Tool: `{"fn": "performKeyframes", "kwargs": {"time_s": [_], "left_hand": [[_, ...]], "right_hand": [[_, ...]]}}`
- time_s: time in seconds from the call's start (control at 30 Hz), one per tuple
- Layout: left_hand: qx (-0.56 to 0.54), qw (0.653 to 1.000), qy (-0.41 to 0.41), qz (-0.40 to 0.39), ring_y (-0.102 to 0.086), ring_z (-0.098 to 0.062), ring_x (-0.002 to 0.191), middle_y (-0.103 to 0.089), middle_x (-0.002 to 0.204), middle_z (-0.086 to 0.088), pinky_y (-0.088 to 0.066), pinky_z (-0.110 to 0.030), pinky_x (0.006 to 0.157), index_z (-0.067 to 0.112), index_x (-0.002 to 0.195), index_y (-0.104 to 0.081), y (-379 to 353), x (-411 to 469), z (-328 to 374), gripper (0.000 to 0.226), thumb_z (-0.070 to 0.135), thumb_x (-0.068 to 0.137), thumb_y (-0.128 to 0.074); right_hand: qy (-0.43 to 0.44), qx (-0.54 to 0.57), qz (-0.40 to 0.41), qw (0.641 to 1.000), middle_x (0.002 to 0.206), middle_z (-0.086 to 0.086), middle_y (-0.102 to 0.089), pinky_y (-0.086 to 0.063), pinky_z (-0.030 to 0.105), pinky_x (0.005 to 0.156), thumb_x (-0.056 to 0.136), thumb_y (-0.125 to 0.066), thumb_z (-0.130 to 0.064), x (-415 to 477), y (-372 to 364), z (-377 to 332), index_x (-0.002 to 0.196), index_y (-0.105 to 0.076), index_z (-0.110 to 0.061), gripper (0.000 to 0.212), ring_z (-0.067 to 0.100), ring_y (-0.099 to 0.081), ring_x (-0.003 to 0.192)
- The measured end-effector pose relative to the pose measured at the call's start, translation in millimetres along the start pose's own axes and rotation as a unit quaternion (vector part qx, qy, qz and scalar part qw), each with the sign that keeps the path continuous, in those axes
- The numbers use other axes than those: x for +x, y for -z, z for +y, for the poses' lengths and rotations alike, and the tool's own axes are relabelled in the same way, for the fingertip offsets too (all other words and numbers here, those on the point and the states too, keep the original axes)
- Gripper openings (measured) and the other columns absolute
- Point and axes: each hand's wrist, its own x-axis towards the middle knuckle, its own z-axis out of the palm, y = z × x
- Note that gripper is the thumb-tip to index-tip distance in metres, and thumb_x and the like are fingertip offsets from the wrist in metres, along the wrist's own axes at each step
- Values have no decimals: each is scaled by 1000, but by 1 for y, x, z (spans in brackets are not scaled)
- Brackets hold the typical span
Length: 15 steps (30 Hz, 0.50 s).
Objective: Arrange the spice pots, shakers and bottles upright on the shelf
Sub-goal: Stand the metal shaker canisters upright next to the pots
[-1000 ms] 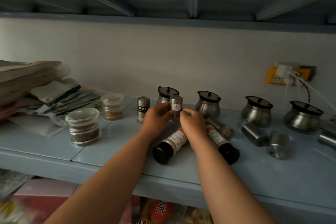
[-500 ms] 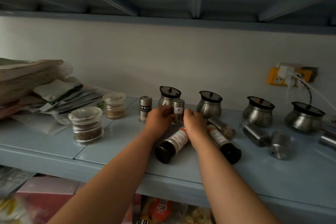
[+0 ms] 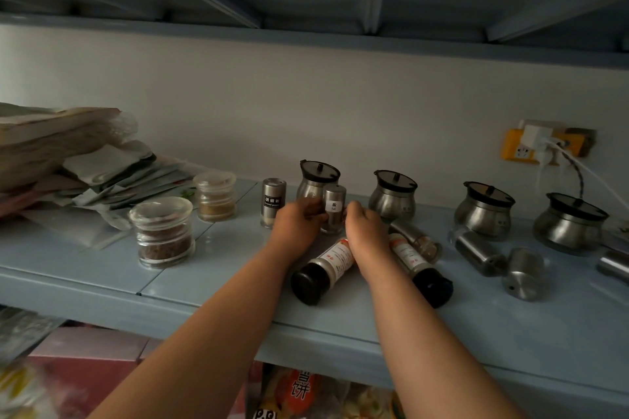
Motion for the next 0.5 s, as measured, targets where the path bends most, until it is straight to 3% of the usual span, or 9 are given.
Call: {"fn": "performKeyframes", "kwargs": {"time_s": [0.1,0.2,0.33,0.4,0.5], "left_hand": [[3,1000,3,17,-59,-22,116,-64,125,-12,-39,-20,91,5,128,-55,1,0,-1,41,13,88,-61],[-8,997,-15,73,-62,-19,112,-65,123,-10,-40,-17,87,9,128,-57,4,-2,-1,40,20,89,-61],[-40,979,-72,184,-66,-13,95,-71,103,-3,-47,-17,78,11,106,-69,14,-8,14,22,22,87,-64],[-51,971,-129,195,-65,-12,82,-71,93,-1,-51,-17,70,9,95,-70,18,-12,30,14,18,85,-66],[3,965,-209,158,-60,-6,75,-70,87,3,-42,-3,65,8,92,-73,17,-15,60,14,18,86,-65]], "right_hand": [[15,2,22,1000,66,1,-47,-30,24,52,95,-35,-22,0,0,-1,63,-45,-16,35,14,-44,61],[92,-22,60,994,67,1,-50,-28,27,55,96,-37,-20,-2,0,-2,64,-46,-13,34,19,-48,71],[171,13,94,981,104,7,-67,-41,20,79,93,-53,-21,-4,3,-9,103,-64,-7,21,18,-61,100],[213,22,112,970,97,2,-68,-47,19,78,88,-62,-21,-4,11,-19,98,-65,-10,16,13,-63,92],[247,-1,138,959,75,-1,-64,-42,13,63,86,-64,-22,-3,36,-32,78,-64,-8,16,10,-58,69]]}}
